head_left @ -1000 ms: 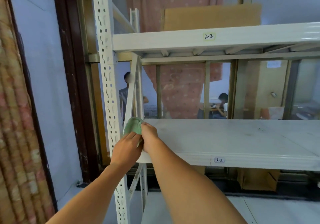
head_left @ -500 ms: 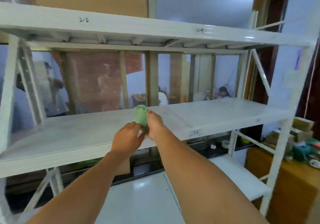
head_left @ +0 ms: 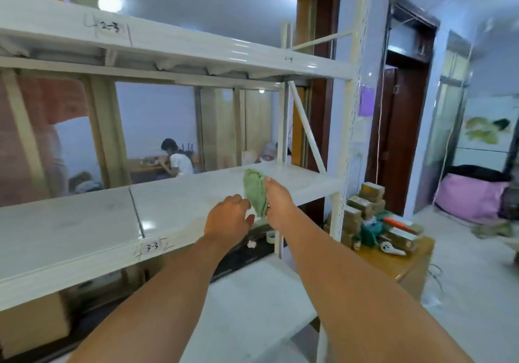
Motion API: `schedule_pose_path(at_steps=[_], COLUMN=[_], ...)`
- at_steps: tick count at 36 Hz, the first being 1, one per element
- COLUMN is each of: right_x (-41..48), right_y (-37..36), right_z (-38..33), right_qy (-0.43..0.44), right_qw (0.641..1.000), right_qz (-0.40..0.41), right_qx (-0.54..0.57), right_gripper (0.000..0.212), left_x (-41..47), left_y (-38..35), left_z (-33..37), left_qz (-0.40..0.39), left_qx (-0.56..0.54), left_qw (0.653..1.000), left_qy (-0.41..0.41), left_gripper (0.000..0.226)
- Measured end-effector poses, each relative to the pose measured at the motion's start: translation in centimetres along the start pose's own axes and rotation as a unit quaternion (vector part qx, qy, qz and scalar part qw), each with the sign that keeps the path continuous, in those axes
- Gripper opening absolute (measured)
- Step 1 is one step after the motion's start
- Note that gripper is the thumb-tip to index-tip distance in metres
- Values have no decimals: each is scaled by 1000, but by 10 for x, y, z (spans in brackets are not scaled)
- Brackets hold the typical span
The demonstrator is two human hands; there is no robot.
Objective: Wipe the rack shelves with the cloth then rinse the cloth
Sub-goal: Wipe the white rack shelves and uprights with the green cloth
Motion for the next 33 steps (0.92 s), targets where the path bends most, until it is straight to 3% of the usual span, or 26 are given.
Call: schedule_pose_path(at_steps=[5, 10, 15, 21, 27, 33], right_x=[56, 104, 166, 242, 291, 335], right_y=[76, 137, 174, 197, 207, 191], right_z=[-23, -45, -66, -88, -106, -124], right_qy=[3, 14, 39, 51, 34, 57], right_qw=[999, 998, 997, 996, 998, 992], right_qz=[29, 55, 59, 62, 57, 23], right_qx=[14, 9, -8, -34, -22, -112], right_gripper=[49, 25, 20, 32, 29, 35], left_x=[57, 109, 165, 226, 251, 261], left_y=[-49, -100, -144, -185, -215, -219], left_z=[47, 73, 94, 116, 120, 113], left_qz=[-23, -44, -51, -100, -131, -134], left_qx=[17, 34, 18, 10, 63, 33], left_qw=[999, 998, 998, 994, 983, 984], left_qy=[-15, -18, -28, -51, -108, -112], left_gripper=[33, 34, 37, 42, 41, 44])
Point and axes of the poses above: each hand's wrist, its own x-axis towards the middle knuckle, its own y-axis out of the back of the hand, z = x × y, the point moved 7 cm from there along x, towards the middle knuckle, and after that the axes turned 3 degrees about x, right-handed, at the moved point
